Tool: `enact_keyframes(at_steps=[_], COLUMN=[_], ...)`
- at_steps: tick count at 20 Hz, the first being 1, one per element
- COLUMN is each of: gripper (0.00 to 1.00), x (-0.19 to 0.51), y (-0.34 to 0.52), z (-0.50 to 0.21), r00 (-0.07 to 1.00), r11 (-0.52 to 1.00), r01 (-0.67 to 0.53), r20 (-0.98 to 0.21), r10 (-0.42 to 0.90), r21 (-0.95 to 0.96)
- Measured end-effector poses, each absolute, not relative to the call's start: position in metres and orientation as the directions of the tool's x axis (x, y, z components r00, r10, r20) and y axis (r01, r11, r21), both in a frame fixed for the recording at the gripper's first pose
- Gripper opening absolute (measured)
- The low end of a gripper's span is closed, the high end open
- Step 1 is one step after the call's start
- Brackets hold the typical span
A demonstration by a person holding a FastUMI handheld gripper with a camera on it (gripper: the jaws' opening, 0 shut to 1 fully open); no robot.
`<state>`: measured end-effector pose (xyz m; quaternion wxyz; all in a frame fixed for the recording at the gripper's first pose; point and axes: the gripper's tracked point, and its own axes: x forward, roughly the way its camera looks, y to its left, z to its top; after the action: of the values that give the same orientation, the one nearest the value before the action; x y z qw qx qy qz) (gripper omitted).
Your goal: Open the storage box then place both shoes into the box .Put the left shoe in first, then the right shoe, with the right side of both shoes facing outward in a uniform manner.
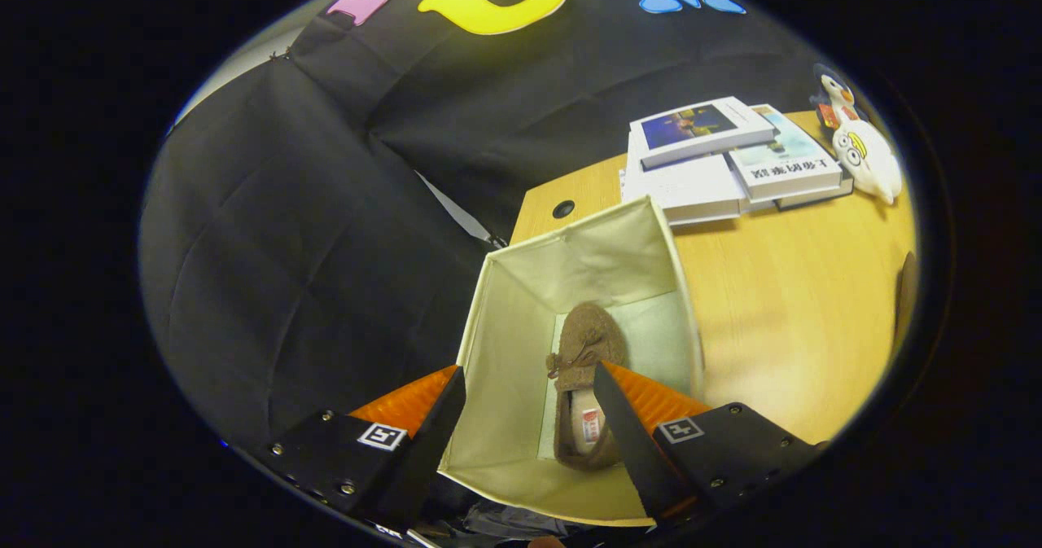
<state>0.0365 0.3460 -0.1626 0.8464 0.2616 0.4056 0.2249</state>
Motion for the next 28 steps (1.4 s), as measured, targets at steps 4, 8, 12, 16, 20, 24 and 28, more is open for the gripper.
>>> enact_keyframes(at_steps=[4, 8, 12, 16, 20, 24, 28], gripper=[0.96, 0.96, 0.97, 0.98, 0.97, 0.97, 0.98], x=[0.039, 0.04, 0.035, 0.026, 0.013, 0.005, -0.006], y=[0.296, 0.238, 0.175, 0.112, 0.055, 0.002, -0.04], z=[-0.141, -0.138, -0.143, -0.154, -0.167, -0.187, -0.213], r00=[0.626, 0.673, 0.714, 0.749, 0.762, 0.769, 0.756], r11=[0.781, 0.82, 0.873, 0.922, 0.947, 0.97, 0.979], r01=[-0.197, -0.19, -0.177, -0.155, -0.1, -0.049, 0.004], r20=[-0.537, -0.536, -0.551, -0.567, -0.589, -0.611, -0.642], r10=[0.565, 0.509, 0.431, 0.344, 0.269, 0.188, 0.129], r21=[0.592, 0.54, 0.454, 0.354, 0.304, 0.237, 0.202])
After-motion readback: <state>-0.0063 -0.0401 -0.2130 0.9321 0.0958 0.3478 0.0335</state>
